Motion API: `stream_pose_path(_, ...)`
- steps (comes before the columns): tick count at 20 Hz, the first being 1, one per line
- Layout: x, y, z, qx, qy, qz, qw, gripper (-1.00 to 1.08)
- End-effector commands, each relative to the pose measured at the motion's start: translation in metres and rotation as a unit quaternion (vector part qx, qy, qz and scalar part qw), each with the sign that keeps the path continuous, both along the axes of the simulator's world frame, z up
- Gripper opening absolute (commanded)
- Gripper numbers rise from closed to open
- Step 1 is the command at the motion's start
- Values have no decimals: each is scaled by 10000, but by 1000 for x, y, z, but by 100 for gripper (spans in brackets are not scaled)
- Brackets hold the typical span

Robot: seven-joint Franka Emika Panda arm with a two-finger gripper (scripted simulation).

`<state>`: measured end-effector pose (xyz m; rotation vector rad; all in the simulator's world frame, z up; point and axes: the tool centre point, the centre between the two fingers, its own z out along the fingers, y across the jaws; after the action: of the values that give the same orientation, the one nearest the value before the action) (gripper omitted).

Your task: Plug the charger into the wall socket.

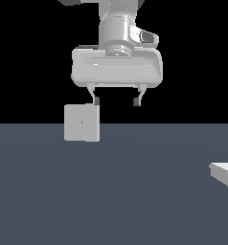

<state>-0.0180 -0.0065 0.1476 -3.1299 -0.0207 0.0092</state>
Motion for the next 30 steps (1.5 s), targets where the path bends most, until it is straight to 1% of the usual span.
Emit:
stream_pose_path(1,-4,-11,-4,-9,-61,-37,10000,100)
stream_pose_path(6,-17,-42,-17,-33,-239,-130,9996,100)
stream_pose_path(15,-45,-115,-49,-95,-668,-356,9971,100)
stream_pose_path(19,-56,-143,-62,-113,-832,-442,9955,100)
stream_pose_path(25,-66,-173,-77,-120,-1010,-533,9934,100)
stream_pose_path(30,-70,-186,-83,-115,-1089,-570,9924,100)
